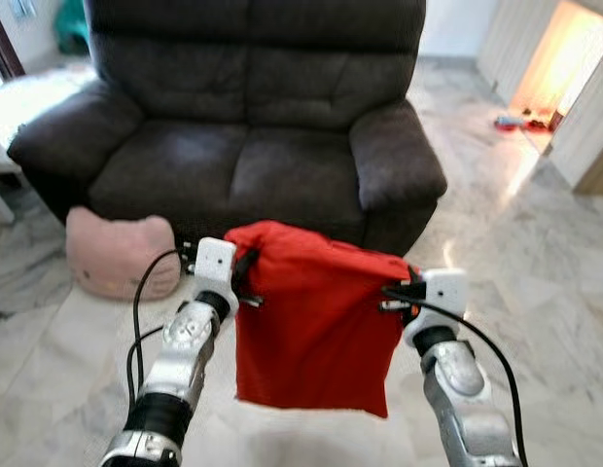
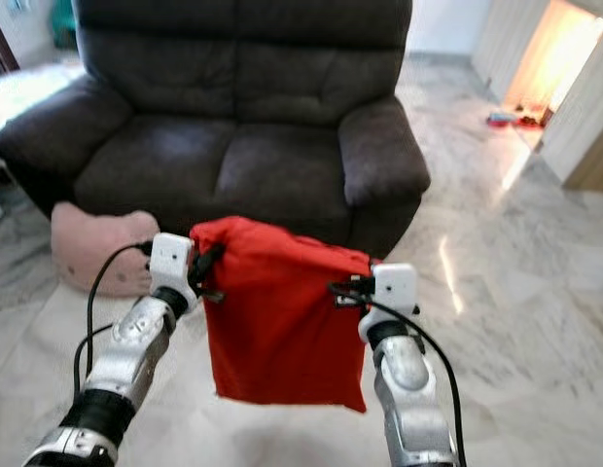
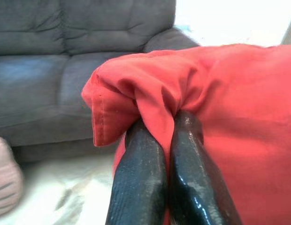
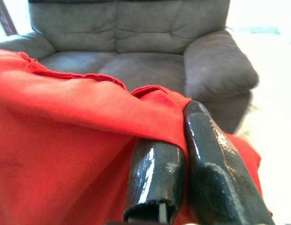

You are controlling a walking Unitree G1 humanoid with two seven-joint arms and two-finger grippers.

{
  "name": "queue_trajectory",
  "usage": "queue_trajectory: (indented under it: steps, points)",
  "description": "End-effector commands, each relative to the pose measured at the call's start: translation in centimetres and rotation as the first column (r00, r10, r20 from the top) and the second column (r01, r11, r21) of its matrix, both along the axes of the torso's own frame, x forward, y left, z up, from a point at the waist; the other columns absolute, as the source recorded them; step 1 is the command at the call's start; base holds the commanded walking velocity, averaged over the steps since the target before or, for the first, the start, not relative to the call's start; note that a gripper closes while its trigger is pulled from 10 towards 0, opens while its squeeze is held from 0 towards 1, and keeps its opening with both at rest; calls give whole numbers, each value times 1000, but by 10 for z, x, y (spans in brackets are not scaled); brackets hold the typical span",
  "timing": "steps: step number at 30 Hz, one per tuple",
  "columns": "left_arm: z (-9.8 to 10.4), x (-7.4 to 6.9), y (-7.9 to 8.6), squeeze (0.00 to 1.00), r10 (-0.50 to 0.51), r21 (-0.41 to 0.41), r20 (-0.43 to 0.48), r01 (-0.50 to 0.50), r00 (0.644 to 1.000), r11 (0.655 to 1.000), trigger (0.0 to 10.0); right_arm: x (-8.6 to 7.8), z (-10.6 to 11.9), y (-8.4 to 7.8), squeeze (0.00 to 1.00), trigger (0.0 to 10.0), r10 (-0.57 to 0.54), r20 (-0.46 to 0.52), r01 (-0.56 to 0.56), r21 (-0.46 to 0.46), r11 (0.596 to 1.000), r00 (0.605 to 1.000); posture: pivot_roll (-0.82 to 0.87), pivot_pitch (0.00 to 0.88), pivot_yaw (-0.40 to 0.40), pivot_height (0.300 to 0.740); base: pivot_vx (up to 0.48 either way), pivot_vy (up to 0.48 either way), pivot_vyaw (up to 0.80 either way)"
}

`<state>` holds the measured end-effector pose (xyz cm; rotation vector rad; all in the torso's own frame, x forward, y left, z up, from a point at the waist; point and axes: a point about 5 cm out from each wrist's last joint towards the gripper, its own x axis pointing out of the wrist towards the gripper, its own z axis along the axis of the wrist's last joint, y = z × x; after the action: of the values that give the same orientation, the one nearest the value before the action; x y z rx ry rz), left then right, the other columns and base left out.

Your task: Move the pillow to the sofa from floor

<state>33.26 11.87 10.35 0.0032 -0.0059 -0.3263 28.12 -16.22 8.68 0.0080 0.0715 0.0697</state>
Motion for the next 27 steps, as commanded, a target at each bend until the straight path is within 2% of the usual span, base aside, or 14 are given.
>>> queue_trajectory:
  steps: [1, 8, 27]
  points:
    - [24, 5, 2, 0, -6, -9, 111, 7, 994, 1000, 10000, 6, 18, 4, 0, 10000, 8, 89, -10, 14, 1000, 996, -51, 0, -40, 740, 0, 0, 0]
    - [33, 5, 2, 0, 2, -62, 146, 8, 989, 998, 10000, 6, 19, 4, 0, 10000, 3, 90, -5, 16, 1000, 996, -49, 0, -42, 740, 0, 0, 0]
    - [34, 3, 1, 0, 1, -52, 157, 8, 988, 999, 10000, 6, 19, 1, 0, 10000, -15, 93, 13, 25, 1000, 996, -56, 0, -41, 740, 25, 0, 0]
